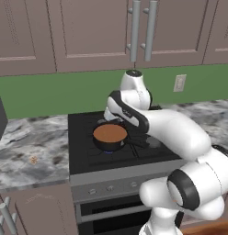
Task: Pick up the sugar cube(s) and place them in the saucepan with hot chocolate.
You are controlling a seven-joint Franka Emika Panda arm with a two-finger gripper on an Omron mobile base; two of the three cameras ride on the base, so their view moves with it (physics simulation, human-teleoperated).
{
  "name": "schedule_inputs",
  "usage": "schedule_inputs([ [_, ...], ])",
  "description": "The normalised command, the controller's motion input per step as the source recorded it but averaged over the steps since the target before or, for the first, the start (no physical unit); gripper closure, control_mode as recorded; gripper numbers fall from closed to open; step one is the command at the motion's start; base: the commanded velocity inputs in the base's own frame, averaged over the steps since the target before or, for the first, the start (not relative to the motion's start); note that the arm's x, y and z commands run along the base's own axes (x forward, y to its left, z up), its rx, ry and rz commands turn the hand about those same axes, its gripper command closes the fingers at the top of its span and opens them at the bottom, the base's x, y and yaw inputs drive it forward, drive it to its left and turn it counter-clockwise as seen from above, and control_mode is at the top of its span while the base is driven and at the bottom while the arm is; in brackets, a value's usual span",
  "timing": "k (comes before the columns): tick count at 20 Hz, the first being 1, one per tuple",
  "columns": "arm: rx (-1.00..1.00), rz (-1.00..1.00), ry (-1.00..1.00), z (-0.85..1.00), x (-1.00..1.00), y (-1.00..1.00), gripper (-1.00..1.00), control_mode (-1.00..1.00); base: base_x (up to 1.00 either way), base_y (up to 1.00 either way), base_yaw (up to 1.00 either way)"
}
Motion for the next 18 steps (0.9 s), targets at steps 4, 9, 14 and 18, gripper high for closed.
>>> schedule_inputs([
  [4, 0.0, 0.04, 0.21, -0.01, 0.26, 0.0, 1.0, -1.0, 0.0, 0.0, 0.0],
  [9, 0.0, 0.03, 0.05, 0.0, 0.34, 0.0, 1.0, -1.0, 0.0, 0.0, 0.0],
  [14, 0.0, 0.0, -0.02, 0.0, 0.11, -0.01, 1.0, -1.0, 0.0, 0.0, 0.0],
  [18, 0.0, 0.0, 0.0, -0.1, 0.0, 0.0, 1.0, -1.0, 0.0, 0.0, 0.0],
])
